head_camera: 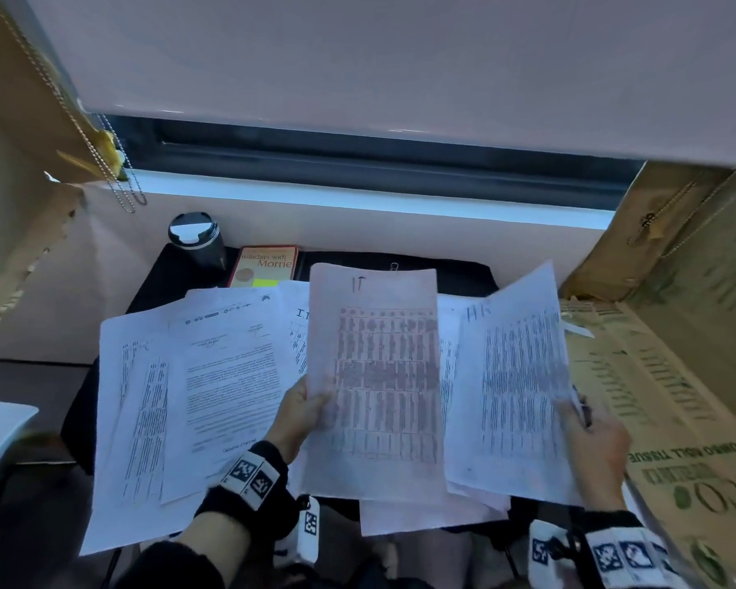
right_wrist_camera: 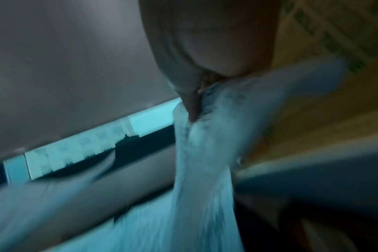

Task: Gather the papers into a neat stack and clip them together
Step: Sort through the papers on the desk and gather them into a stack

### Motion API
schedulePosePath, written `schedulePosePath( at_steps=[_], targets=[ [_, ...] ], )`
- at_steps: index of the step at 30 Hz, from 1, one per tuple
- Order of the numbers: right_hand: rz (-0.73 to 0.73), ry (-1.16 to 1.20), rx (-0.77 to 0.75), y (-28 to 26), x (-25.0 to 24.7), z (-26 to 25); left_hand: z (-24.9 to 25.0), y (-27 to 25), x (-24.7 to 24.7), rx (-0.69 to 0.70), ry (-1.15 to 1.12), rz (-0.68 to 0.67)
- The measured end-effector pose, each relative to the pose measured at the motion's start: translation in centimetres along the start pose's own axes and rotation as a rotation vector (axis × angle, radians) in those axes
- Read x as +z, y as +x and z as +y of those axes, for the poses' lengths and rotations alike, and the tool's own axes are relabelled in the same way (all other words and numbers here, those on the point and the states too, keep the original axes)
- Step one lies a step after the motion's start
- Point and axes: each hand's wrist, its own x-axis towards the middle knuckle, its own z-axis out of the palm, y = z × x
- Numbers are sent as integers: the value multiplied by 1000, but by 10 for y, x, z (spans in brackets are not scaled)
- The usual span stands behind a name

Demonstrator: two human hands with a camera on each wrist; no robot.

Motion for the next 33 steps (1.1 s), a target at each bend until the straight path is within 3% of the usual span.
schedulePosePath(
  at_steps=[3,6,14,17,22,25,27,29,30,33],
  targets=[
    [-111,333,-37,21,-35,-15,-2,5,-15,23,36,110],
    [-322,619,72,36,-42,-29,-1,10,-24,3,36,163],
    [-746,690,290,-10,68,-44,6,-8,-14,-105,-107,-3],
    [-851,718,333,-28,96,-50,16,-25,-11,-54,-110,-72],
    [-840,611,181,-49,122,-70,19,-26,-36,-62,-243,-76],
    [-857,541,153,-57,128,-80,11,-13,-54,-25,-134,8],
    [-648,484,231,-54,131,-75,7,-7,-66,10,-92,56],
    [-325,213,368,-44,135,-56,3,-4,-81,20,-107,96],
    [-244,16,435,-42,134,-47,2,-4,-90,26,-126,100],
    [-273,-389,511,-51,133,-31,3,-7,-118,31,-194,70]
  ],
)
